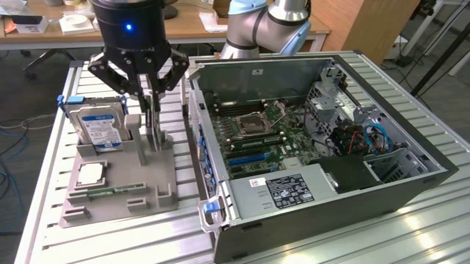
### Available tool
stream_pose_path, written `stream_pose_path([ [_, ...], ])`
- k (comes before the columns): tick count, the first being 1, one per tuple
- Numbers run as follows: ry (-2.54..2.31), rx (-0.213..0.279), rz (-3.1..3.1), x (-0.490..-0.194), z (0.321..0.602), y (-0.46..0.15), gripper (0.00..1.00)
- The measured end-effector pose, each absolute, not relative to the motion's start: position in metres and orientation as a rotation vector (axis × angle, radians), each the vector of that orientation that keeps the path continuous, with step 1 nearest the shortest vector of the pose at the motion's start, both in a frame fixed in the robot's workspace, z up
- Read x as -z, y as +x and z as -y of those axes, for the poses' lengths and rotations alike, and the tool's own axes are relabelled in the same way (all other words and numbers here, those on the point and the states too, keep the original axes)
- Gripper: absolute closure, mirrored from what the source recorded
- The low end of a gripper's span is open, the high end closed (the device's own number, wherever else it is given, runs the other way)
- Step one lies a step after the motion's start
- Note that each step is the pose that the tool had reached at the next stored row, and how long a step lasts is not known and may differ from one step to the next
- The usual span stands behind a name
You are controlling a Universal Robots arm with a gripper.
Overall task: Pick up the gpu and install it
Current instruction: 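Pick up the gpu and move the gpu toward the slot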
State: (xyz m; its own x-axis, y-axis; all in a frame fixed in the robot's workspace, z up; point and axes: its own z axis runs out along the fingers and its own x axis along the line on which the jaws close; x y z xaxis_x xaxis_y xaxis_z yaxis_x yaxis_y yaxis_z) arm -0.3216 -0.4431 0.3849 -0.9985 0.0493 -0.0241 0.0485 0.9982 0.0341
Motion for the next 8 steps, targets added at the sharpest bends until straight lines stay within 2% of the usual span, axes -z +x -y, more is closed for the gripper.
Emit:
stream_pose_path([
  [1, 0.076, -0.052, -3.115, -0.3946, 0.4432, -0.3216, 0.74],
  [8, 0.076, -0.052, -3.115, -0.3947, 0.4431, -0.3216, 0.74],
])
